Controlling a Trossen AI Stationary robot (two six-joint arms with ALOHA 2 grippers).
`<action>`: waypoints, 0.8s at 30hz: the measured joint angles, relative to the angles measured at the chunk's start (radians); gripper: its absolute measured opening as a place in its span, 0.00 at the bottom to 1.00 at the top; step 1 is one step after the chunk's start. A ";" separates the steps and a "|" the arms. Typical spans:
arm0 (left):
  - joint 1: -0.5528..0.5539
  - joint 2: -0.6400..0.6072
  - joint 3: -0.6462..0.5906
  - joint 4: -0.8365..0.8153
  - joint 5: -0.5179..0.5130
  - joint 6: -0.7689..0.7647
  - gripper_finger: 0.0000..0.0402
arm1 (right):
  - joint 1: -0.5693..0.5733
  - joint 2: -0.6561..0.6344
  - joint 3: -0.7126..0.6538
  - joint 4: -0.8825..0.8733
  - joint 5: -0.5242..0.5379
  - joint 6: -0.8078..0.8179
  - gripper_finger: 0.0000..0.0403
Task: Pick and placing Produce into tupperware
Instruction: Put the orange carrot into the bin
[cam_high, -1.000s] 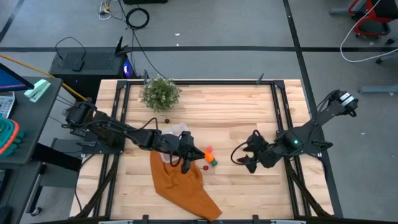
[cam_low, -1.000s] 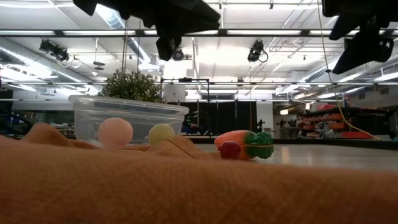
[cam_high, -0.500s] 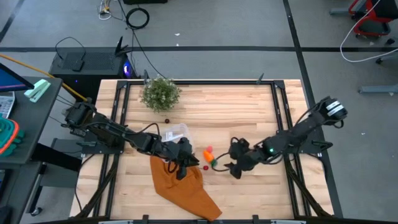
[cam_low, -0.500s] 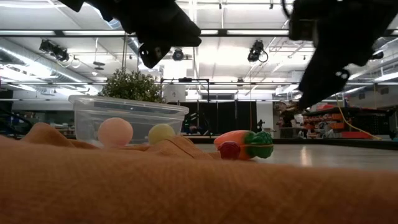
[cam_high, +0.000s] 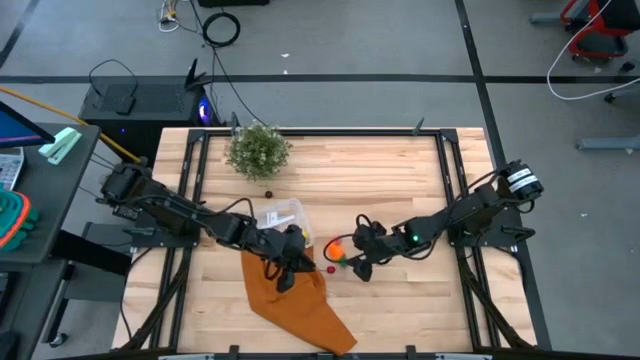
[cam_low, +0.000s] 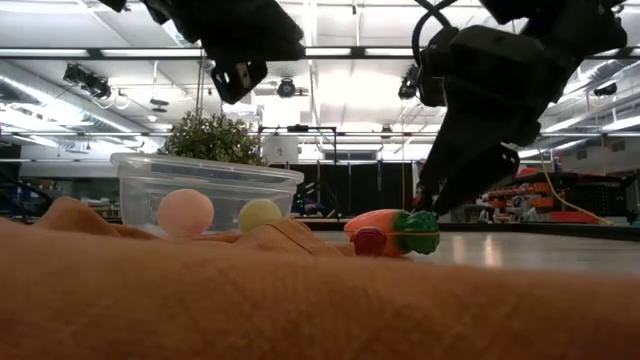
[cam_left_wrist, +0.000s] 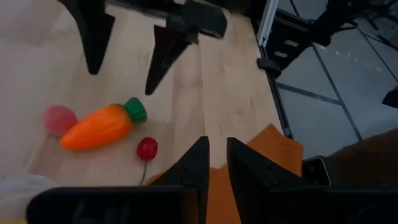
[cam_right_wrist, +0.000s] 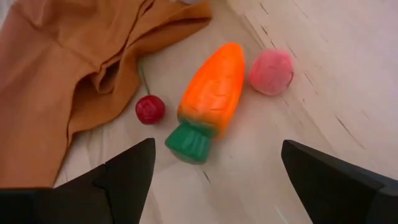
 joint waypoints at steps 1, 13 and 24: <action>0.000 -0.012 0.000 -0.024 -0.002 0.003 0.16 | -0.004 0.006 0.000 0.010 -0.001 0.012 0.77; 0.008 -0.096 0.001 -0.083 -0.032 0.028 0.15 | -0.009 0.079 0.010 0.072 -0.026 0.045 0.73; 0.008 -0.118 -0.001 -0.128 -0.058 0.030 0.13 | -0.009 0.160 0.094 0.095 -0.035 0.021 0.72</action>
